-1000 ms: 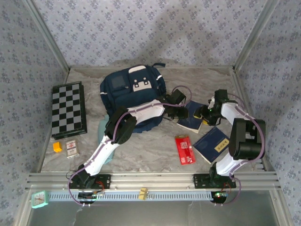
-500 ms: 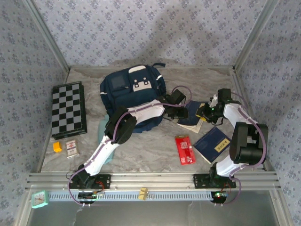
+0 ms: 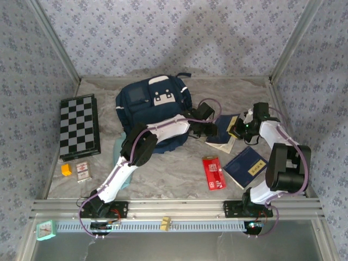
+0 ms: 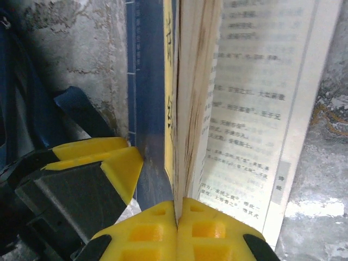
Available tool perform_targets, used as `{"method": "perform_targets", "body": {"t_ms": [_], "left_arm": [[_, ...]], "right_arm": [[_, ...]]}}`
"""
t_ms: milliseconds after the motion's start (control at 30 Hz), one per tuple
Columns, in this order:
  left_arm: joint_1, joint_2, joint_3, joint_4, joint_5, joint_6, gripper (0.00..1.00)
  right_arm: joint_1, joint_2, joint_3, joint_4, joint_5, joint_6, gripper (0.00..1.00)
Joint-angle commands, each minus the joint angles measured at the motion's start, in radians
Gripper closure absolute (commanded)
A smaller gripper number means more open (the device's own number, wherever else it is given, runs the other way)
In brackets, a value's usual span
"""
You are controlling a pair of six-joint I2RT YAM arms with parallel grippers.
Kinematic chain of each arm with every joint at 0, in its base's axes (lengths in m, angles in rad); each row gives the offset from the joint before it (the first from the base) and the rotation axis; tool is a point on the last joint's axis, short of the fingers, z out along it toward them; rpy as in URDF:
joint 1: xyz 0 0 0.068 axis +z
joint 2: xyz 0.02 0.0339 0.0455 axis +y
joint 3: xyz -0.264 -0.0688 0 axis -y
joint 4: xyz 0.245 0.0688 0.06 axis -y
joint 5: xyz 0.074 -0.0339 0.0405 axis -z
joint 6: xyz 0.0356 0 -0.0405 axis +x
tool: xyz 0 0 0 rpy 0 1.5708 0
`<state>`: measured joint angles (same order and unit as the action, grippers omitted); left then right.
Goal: Pack the student bag
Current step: Pick up the book from the middle-right of the table, then pass the book.
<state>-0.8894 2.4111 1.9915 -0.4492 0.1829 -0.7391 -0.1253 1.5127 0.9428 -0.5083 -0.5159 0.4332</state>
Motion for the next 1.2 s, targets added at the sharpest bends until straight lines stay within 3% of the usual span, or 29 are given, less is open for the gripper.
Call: {"method": "perform_targets", "body": {"t_ms": [0, 367, 600, 833, 1167], "left_arm": [[0.032, -0.119, 0.025, -0.04, -0.034, 0.033, 0.48], [0.123, -0.464, -0.337, 0.121, 0.01, 0.002, 0.37], [0.188, -0.592, -0.514, 0.258, 0.136, -0.07, 0.31], [0.254, -0.584, -0.575, 0.463, 0.339, -0.177, 0.25], [0.247, -0.564, -0.557, 0.561, 0.416, -0.231, 0.26]], "right_arm": [[-0.019, -0.059, 0.026, 0.003, -0.006, 0.022, 1.0], [-0.017, -0.209, 0.093, 0.003, -0.102, 0.061, 1.0], [-0.002, -0.273, 0.123, 0.001, -0.24, 0.059, 1.0], [0.003, -0.296, 0.143, 0.038, -0.387, 0.078, 1.0], [0.083, -0.275, 0.168, 0.201, -0.476, 0.128, 1.0]]}}
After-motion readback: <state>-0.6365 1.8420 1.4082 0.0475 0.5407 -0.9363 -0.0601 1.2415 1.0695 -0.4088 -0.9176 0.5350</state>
